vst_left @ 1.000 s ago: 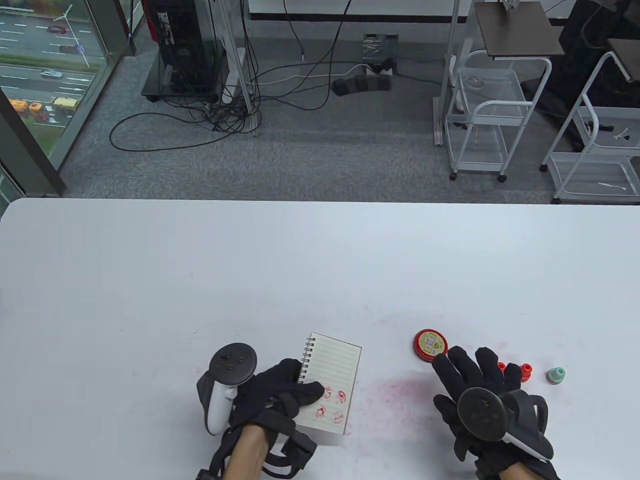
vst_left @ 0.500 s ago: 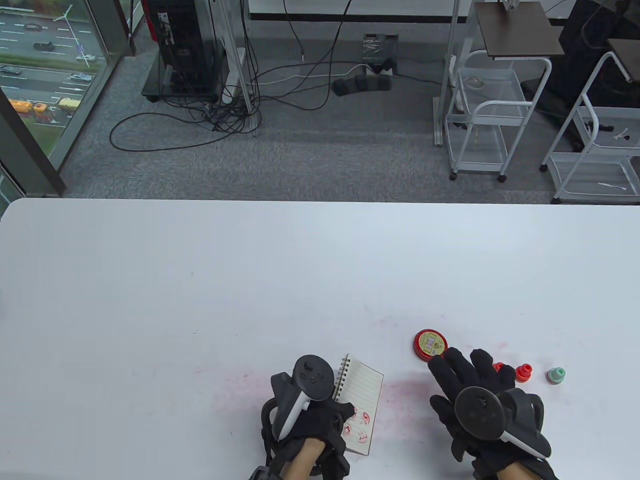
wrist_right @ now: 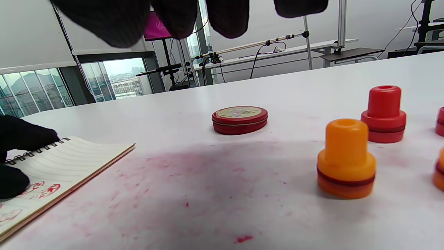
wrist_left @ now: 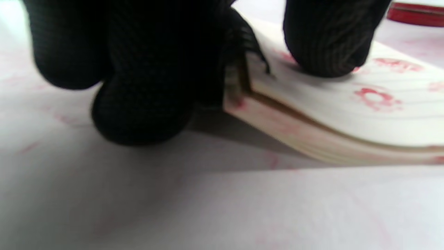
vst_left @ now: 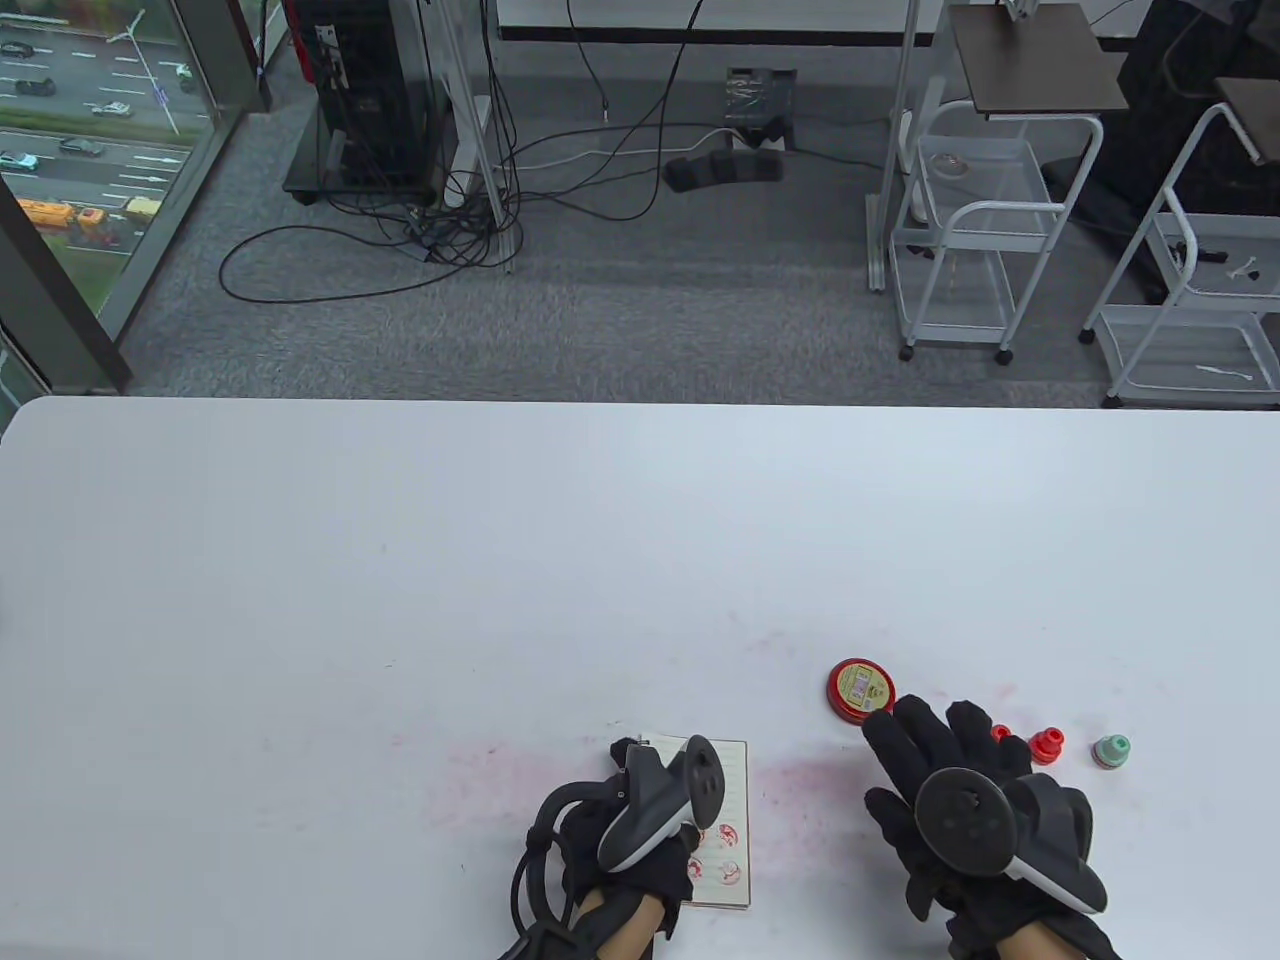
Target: Stamp reward stamp onto notebook
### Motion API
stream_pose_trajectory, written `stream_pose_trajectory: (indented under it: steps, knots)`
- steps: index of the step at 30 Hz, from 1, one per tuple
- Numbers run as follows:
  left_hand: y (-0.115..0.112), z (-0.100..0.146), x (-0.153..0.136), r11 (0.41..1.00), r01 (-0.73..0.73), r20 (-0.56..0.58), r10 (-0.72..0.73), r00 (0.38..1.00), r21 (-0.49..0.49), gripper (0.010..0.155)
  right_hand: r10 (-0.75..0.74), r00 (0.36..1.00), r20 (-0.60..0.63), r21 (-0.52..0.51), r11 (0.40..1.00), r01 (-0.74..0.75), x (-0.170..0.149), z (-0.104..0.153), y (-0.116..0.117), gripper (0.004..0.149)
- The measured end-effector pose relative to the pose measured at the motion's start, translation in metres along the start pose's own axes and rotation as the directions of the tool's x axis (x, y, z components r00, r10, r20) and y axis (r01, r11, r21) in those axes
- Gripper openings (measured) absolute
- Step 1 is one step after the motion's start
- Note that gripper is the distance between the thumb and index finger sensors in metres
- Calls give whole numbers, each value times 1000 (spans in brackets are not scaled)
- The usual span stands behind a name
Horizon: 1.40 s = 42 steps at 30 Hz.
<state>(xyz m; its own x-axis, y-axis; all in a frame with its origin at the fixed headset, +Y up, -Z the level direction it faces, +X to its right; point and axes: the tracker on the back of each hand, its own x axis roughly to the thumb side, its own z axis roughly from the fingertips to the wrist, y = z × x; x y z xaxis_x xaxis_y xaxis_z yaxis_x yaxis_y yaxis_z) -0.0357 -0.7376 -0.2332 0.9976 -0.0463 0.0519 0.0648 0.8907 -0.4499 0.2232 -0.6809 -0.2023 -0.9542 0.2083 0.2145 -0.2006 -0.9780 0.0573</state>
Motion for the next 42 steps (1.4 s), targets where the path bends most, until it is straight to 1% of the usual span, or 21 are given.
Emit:
stream_pose_trajectory:
  steps: [4, 5, 6, 7, 8, 11, 12, 13, 14, 15, 18, 21, 22, 23, 24, 25, 26, 30, 35, 39, 42]
  knots:
    - [0, -1, -2, 995, 84, -3, -84, 996, -57, 101, -21, 1000, 7, -74, 997, 21, -3, 2, -6, 64]
    - [1, -1, -3, 995, 86, 1, -86, 996, -52, 101, -22, 1000, 7, -80, 997, 23, -4, 2, -7, 64]
    - [4, -1, -7, 995, 79, 33, -77, 996, -58, 100, -22, 1000, 4, -79, 997, 22, -4, 2, -7, 64]
    - [9, 0, -14, 995, 62, 48, -58, 997, -76, 99, -21, 1000, -2, -72, 997, 21, -5, 2, -7, 64]
    - [12, 2, -20, 997, 32, 36, -29, 999, -74, 98, -21, 1000, -7, -63, 998, 20, -5, 2, -6, 65]
    - [24, 9, -46, 999, 0, 92, -4, 996, 41, 93, -17, 1000, -22, -46, 999, 16, -8, 1, -5, 65]
    - [27, 12, -56, 995, -20, 146, 6, 989, 99, 92, -23, 999, -27, -47, 999, 21, -9, 0, -5, 65]
    - [29, 15, -63, 986, -49, 267, 5, 964, 158, 89, -26, 999, -32, -43, 999, 24, -10, 0, -4, 65]
    - [31, 18, -72, 968, -74, 356, -17, 934, 241, 84, -26, 999, -38, -38, 999, 24, -11, 0, -4, 65]
    - [33, 22, -83, 940, -109, 379, -23, 925, 322, 83, -23, 999, -42, -32, 999, 22, -12, 0, -3, 65]
    - [35, 29, -112, 905, -176, 406, 3, 914, 388, 84, -12, 998, -57, -25, 1000, 11, -14, -1, -1, 65]
    - [31, 28, -135, 877, -192, 393, 5, 920, 440, 84, -3, 997, -72, -19, 1000, 2, -16, -2, 3, 66]
    - [27, 26, -142, 871, -214, 401, 21, 916, 443, 85, 4, 997, -77, -14, 1000, -6, -17, -3, 5, 66]
    - [26, 19, -147, 879, -262, 440, 68, 896, 398, 86, 12, 996, -86, -5, 1000, -13, -19, -5, 8, 67]
    - [27, 16, -149, 894, -283, 446, 108, 889, 348, 86, 16, 996, -91, 2, 1000, -16, -19, -6, 10, 67]
    - [28, 14, -153, 893, -294, 436, 127, 891, 341, 87, 25, 995, -99, 20, 1000, -23, -21, -9, 13, 67]
    - [29, 13, -155, 881, -294, 432, 117, 894, 371, 87, 35, 994, -108, 39, 999, -31, -22, -12, 16, 67]
    - [31, 17, -155, 882, -236, 409, 55, 911, 408, 87, 53, 991, -122, 76, 996, -44, -25, -16, 25, 68]
    - [36, 27, -152, 873, -229, 413, 36, 910, 430, 86, 63, 991, -121, 60, 997, -56, -20, -24, 22, 73]
    - [40, 32, -150, 862, -244, 428, 35, 903, 444, 85, 68, 991, -113, 126, 991, -53, -10, -50, 13, 77]
    - [38, 33, -149, 862, -251, 438, 38, 898, 441, 84, 88, 988, -123, 206, 977, -61, -7, -82, 13, 78]
